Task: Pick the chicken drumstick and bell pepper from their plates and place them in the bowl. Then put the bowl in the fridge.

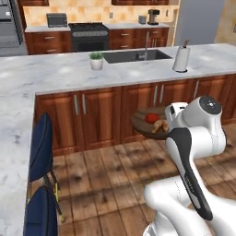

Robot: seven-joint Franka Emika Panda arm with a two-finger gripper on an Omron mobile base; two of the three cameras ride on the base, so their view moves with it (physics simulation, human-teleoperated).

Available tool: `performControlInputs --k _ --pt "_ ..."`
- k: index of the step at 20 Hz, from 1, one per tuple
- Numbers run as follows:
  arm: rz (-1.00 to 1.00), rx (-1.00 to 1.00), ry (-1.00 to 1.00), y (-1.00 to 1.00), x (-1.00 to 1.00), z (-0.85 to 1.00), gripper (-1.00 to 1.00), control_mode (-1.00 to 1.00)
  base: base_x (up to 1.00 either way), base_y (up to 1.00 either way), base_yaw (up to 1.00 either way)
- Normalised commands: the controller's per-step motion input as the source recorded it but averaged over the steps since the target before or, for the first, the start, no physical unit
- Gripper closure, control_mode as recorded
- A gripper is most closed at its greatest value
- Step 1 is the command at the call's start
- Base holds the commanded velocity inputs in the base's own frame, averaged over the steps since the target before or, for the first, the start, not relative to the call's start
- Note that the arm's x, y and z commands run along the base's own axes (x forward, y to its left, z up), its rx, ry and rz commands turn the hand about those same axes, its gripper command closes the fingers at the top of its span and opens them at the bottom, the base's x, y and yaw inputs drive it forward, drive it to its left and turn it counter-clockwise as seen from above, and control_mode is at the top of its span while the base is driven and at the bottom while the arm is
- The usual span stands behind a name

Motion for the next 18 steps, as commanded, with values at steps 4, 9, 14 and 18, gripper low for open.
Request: performControlInputs --k 4,9,14,18 --pt "0.00 0.00 0.00 0.00 0.00 0.00 1.00 1.00 -0.81 0.00 0.02" --pt "0.00 0.00 0.00 0.00 0.00 0.00 1.00 1.00 -0.91 0.00 0.00" --pt "0.00 0.00 0.00 0.00 0.00 0.00 1.00 1.00 -0.94 0.00 0.00" --pt "0.00 0.00 0.00 0.00 0.00 0.00 1.00 1.00 -0.94 0.00 0.00"
